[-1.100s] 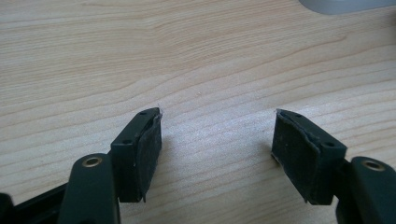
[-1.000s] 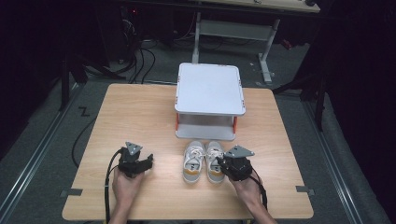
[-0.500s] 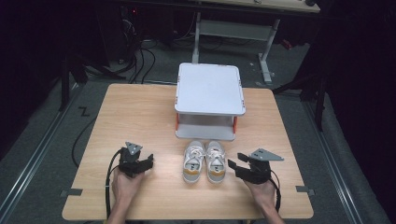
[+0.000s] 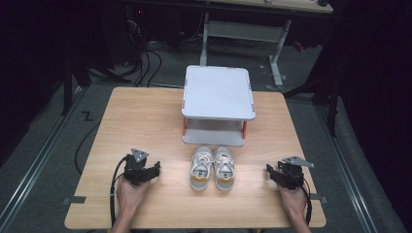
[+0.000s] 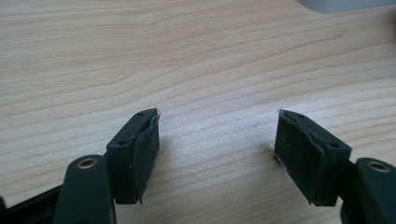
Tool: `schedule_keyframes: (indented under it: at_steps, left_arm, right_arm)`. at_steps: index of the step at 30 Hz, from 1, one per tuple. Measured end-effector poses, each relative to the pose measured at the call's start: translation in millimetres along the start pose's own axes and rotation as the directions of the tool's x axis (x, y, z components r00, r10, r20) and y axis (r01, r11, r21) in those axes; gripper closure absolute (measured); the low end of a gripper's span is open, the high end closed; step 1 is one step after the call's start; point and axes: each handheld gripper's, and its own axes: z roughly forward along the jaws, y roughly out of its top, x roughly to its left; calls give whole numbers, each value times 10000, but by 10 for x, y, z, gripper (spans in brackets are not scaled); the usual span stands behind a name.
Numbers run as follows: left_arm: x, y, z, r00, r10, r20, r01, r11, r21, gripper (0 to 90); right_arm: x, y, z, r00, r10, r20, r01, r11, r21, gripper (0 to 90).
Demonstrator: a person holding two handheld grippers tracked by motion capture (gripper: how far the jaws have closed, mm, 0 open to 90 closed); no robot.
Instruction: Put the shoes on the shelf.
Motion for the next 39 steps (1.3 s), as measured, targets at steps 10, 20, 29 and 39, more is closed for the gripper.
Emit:
schedule_keyframes:
  at_steps: [10,20,29,39]
  left_arm:
    - [-303,147,-238,9962,-28,872,26,10000,26,340]
    - [-906,365,-567,9676,598,2452,-538,9981,-311,331]
    - [-1335,512,-581,9360,1155,3326,-1214,9926,-29,354]
    - [-1601,555,-380,9242,1080,3663,-1473,9858,810,368]
  right_arm:
    - [-12,30,39,9997,-210,131,209,9997,94,418]
    - [-8,30,38,9998,-194,91,193,9997,121,408]
    - [-8,29,39,9997,-231,83,230,9997,111,407]
    - [-8,26,35,9996,-255,81,254,9996,103,411]
